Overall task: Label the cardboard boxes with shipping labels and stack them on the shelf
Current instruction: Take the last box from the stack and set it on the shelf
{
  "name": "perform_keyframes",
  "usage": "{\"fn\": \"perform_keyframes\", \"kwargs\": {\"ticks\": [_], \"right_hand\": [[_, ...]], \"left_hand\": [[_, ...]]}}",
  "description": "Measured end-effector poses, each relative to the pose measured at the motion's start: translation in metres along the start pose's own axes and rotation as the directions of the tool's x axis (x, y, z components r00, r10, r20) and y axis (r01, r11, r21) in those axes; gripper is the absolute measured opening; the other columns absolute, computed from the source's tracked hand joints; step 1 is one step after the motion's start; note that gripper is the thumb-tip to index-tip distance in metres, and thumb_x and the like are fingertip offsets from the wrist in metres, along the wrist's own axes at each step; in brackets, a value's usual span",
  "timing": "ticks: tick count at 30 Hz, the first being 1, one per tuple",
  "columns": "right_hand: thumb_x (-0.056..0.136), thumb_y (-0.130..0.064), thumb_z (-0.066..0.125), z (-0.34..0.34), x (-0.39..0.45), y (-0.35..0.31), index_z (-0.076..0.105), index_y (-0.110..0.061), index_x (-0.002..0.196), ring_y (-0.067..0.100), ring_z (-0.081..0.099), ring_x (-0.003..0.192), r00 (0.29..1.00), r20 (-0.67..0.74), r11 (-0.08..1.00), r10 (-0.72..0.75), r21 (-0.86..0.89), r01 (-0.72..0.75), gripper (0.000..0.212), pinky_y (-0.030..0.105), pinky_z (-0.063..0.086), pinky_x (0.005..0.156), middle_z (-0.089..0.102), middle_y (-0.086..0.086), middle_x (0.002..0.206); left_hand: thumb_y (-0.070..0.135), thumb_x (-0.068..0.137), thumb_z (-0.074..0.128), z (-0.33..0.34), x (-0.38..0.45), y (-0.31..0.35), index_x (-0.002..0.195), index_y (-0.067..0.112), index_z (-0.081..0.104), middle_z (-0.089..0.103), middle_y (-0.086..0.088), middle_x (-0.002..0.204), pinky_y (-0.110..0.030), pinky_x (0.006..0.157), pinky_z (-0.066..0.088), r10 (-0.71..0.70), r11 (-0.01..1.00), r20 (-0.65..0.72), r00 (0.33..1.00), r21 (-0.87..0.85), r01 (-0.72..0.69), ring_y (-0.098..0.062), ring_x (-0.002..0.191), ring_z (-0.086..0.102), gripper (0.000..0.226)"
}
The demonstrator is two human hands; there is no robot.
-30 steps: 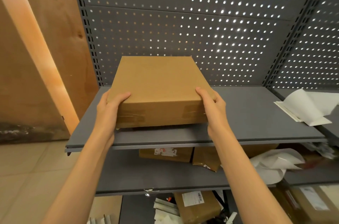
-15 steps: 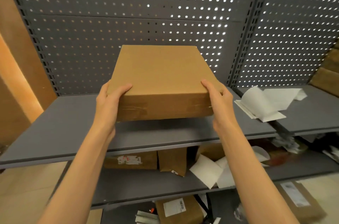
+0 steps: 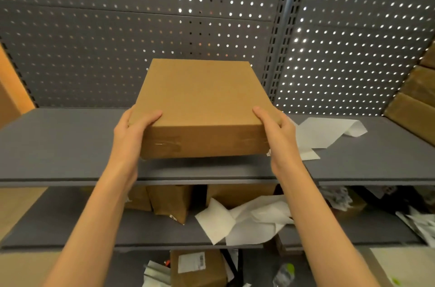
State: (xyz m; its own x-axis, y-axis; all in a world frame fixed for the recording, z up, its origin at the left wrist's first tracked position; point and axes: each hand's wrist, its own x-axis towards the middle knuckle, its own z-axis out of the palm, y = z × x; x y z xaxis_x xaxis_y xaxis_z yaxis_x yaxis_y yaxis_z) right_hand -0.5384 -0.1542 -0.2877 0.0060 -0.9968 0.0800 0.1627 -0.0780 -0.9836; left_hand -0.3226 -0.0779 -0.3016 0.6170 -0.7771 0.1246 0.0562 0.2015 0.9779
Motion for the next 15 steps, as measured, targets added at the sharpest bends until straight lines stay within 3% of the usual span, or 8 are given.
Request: {"fn": "perform_keyframes", "kwargs": {"ticks": [5, 9, 15], "right_hand": [[0.088, -0.033, 0.063, -0.009, 0.000, 0.015, 0.054, -0.022, 0.126, -0.001, 0.057, 0.092, 0.999, 0.036, 0.999, 0.031, -0.014, -0.031, 0.041, 0.014, 0.043, 0.065, 0.060, -0.013, 0.107], [0.088, -0.032, 0.063, -0.011, 0.000, 0.024, 0.054, -0.022, 0.125, 0.001, 0.058, 0.092, 0.996, 0.045, 0.997, 0.071, -0.004, -0.071, 0.039, 0.015, 0.045, 0.067, 0.061, -0.013, 0.105], [0.088, -0.034, 0.062, -0.010, 0.000, 0.030, 0.051, -0.026, 0.120, -0.004, 0.054, 0.085, 0.994, 0.019, 0.994, 0.109, -0.023, -0.108, 0.035, 0.009, 0.041, 0.057, 0.056, -0.017, 0.099]], "left_hand": [[0.045, 0.068, 0.068, 0.001, -0.006, -0.011, 0.126, 0.023, 0.055, 0.061, 0.007, 0.116, -0.030, 0.078, 0.042, -0.043, 0.999, -0.019, 0.999, 0.020, 0.043, -0.012, 0.105, 0.056, 0.064], [0.032, 0.083, 0.064, 0.000, -0.005, -0.019, 0.128, 0.021, 0.053, 0.060, 0.009, 0.114, -0.026, 0.075, 0.042, -0.045, 0.998, -0.020, 0.999, 0.042, 0.046, -0.006, 0.099, 0.055, 0.048], [0.033, 0.085, 0.061, -0.001, 0.002, -0.028, 0.132, 0.021, 0.048, 0.056, 0.004, 0.121, -0.025, 0.069, 0.038, -0.076, 0.994, 0.015, 0.997, 0.075, 0.075, -0.003, 0.096, 0.051, 0.050]]}}
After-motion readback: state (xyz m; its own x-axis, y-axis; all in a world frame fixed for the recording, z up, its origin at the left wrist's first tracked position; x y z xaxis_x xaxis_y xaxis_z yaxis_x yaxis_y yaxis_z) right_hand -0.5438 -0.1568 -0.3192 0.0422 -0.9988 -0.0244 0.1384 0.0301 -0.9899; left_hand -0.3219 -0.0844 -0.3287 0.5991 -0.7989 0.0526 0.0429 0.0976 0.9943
